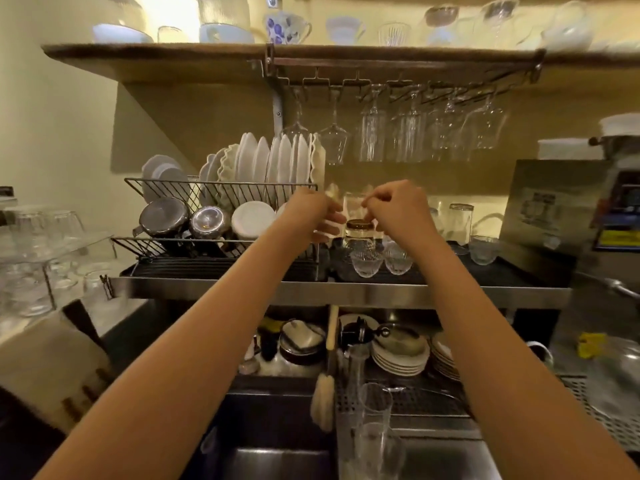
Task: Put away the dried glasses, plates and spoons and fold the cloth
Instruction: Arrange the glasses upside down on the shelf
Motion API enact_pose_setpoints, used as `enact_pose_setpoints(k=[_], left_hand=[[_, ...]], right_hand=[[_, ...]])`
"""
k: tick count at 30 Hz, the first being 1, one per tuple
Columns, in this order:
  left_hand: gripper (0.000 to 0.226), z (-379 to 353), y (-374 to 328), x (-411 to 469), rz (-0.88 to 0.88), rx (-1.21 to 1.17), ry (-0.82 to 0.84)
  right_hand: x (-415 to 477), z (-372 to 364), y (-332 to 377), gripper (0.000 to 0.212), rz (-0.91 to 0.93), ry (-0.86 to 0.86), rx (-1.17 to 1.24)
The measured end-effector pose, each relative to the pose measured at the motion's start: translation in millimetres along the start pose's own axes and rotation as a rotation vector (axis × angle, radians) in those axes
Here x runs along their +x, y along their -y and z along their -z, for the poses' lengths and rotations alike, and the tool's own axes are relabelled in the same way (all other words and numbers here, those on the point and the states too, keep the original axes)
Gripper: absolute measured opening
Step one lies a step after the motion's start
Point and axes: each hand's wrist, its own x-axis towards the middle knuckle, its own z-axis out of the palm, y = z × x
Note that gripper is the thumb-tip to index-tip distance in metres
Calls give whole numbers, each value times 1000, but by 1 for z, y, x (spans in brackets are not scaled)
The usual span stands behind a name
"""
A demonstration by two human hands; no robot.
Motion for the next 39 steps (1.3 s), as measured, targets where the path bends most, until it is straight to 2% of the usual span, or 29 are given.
enact_pose_setpoints(k=[6, 10, 14, 18, 29, 39], left_hand=[[14, -24, -1, 0, 20, 30, 79], [17, -28, 4, 7, 53, -20, 127], [18, -36, 15, 12, 87, -29, 184], [23, -45, 30, 14, 177, -39, 258], [24, -82, 55, 59, 152, -17, 179], [16, -144, 56, 132, 103, -49, 36]], right_hand=[[-11, 18, -19, 21, -85, -55, -59], [-12, 27, -28, 21, -151, -21, -160], [-13, 33, -40, 22, -205, -57, -237], [-18, 26, -54, 22, -279, -21, -216], [-1, 30, -117, 18, -344, 10, -206], [69, 40, -206, 20, -301, 117, -171]])
